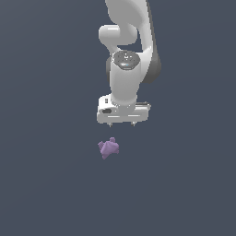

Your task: Pick up the object and move it to a goal position.

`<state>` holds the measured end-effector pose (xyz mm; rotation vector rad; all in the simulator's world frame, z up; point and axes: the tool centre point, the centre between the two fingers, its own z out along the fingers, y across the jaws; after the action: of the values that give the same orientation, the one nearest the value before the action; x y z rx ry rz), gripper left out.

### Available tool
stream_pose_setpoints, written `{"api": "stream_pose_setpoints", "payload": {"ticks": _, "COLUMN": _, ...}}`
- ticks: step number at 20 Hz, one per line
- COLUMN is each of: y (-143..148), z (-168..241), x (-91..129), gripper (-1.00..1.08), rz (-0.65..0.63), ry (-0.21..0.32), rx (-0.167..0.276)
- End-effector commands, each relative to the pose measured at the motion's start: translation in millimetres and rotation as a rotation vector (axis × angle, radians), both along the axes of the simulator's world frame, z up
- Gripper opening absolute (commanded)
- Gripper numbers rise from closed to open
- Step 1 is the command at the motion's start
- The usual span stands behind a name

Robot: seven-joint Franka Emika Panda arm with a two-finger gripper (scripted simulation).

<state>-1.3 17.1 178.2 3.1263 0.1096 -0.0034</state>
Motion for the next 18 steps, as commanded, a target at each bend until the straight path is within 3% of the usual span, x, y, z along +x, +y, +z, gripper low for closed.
{"api": "stream_pose_setpoints", "payload": {"ticks": 1, "y": 0, "z": 0, "x": 0, "gripper": 1.0, "rz": 0.0, "ry": 0.0, "rx": 0.0}}
{"api": "stream_pose_setpoints", "payload": {"ticks": 9, "y": 32, "z": 2, "x": -6, "gripper": 1.0, "rz": 0.079, "ry": 0.007, "rx": 0.008}}
{"api": "stream_pose_setpoints", "payload": {"ticks": 18, "y": 30, "z": 1, "x": -5, "gripper": 1.0, "rz": 0.047, "ry": 0.007, "rx": 0.009}}
